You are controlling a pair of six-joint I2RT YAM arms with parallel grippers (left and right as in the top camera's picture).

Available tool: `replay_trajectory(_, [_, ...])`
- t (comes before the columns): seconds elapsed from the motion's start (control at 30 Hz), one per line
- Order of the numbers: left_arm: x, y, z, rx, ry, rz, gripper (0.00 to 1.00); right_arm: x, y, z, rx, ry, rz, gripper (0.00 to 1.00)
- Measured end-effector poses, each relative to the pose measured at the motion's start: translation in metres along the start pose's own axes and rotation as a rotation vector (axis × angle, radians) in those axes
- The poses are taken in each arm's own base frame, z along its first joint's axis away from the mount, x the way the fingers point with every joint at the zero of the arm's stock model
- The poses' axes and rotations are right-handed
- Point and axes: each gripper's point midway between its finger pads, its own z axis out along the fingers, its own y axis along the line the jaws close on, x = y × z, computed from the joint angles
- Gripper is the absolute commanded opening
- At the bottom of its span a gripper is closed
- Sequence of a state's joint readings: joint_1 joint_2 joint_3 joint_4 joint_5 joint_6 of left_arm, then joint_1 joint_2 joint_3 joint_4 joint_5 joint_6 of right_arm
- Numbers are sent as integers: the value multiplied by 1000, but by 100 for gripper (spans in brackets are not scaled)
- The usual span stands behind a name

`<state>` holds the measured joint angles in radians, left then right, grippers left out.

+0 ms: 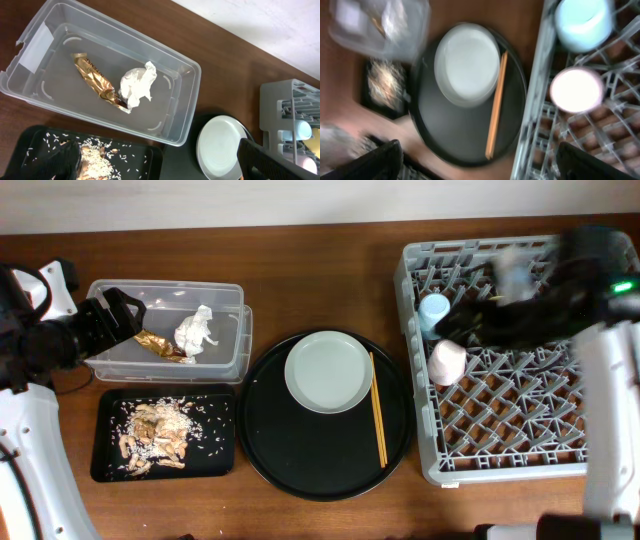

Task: Sort waste into correct bins and load items into the dishwasher rack
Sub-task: 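Release the bowl and raise right gripper from the rack, then grasp the rim of the white plate with right gripper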

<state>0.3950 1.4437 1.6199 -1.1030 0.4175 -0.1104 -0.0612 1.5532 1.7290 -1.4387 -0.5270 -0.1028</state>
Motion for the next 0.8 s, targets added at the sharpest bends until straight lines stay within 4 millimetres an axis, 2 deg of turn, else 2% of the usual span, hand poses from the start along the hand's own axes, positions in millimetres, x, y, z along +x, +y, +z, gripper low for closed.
replay_trajectory(0.07, [0,0,0,0,0,0,99,18,29,18,110,85,-77,99])
replay_trajectory(0.1, [0,0,0,0,0,0,99,21,38,26,120,104,-99,86])
replay_trajectory(0.13, [0,0,0,0,0,0,99,34,56,45,137,157,-141,68])
replay_trajectory(0.2, [0,0,0,0,0,0,99,42,68,66,150,198,-165,27])
replay_trajectory(0.3, [0,0,0,0,0,0,99,47,69,111,160,228,-171,22])
replay_trajectory(0.33, [0,0,0,0,0,1,99,46,69,137,150,219,-191,21])
replay_trajectory(0.37, [0,0,0,-1,-1,1,99,48,72,153,137,209,-214,18])
replay_trajectory(0.43, [0,0,0,0,-1,1,99,56,84,185,103,190,-278,14])
replay_trajectory(0.57, [0,0,0,0,0,1,99,68,116,245,28,98,-421,17])
replay_trajectory(0.67, [0,0,0,0,0,0,99,79,123,273,25,90,-489,20])
replay_trajectory(0.8, [0,0,0,0,0,0,99,79,121,302,29,78,-525,20])
